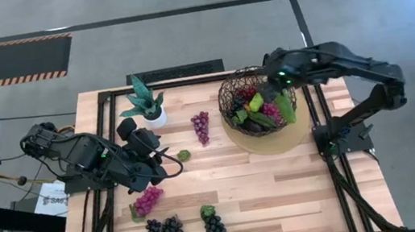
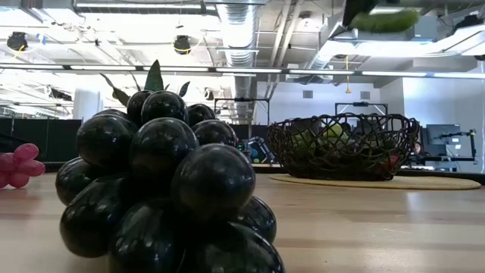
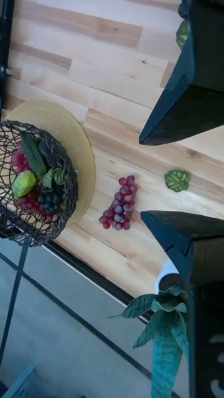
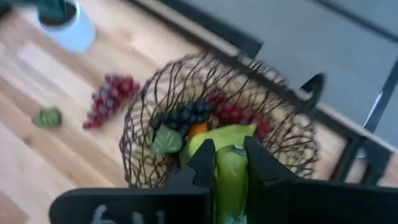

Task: Build produce basket
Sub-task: Put the green cucumber into the black wire basket

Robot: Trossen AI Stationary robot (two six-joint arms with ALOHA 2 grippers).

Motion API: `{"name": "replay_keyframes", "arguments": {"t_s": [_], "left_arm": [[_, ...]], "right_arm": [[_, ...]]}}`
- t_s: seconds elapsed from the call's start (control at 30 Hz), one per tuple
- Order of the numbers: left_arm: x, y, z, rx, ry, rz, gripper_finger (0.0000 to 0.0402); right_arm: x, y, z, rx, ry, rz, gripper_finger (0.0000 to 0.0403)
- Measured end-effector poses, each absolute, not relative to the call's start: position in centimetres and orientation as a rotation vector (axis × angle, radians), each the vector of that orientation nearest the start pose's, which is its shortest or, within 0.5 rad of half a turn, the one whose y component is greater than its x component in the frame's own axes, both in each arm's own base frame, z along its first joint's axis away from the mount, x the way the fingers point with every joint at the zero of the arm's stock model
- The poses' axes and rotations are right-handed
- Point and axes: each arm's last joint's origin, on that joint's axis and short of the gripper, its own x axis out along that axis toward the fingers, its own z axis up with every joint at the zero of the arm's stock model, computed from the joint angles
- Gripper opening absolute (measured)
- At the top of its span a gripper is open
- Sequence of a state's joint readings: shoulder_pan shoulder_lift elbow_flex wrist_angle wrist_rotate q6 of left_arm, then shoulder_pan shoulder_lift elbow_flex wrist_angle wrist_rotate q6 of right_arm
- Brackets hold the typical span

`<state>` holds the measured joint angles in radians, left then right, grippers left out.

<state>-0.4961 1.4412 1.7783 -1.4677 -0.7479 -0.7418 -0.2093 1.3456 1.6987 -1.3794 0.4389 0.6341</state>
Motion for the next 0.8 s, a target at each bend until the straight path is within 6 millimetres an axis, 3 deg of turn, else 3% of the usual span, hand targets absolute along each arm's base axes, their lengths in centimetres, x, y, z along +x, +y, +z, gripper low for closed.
{"name": "replay_keyframes", "arguments": {"t_s": [0.27, 0.43, 0.6, 0.8], "left_arm": [[21.6, -9.5, 42.2, -0.005, 0.765, 0.527, 0.0171], [21.6, -9.4, 42.3, -0.013, 0.762, 0.531, 0.0171], [21.6, -9.4, 42.3, -0.025, 0.76, 0.535, 0.0171], [21.6, -9.4, 42.3, -0.037, 0.756, 0.54, 0.0171]], "right_arm": [[23.2, -10.9, 35.5, 0.55, 0.848, -0.831, 0.0039], [22.7, -13.9, 31.4, 0.66, 0.833, -0.804, 0.0039], [21.4, -15.5, 28.2, 0.737, 0.875, -0.798, 0.0039], [20.6, -16.5, 26.1, 0.785, 0.849, -0.766, 0.0039]]}}
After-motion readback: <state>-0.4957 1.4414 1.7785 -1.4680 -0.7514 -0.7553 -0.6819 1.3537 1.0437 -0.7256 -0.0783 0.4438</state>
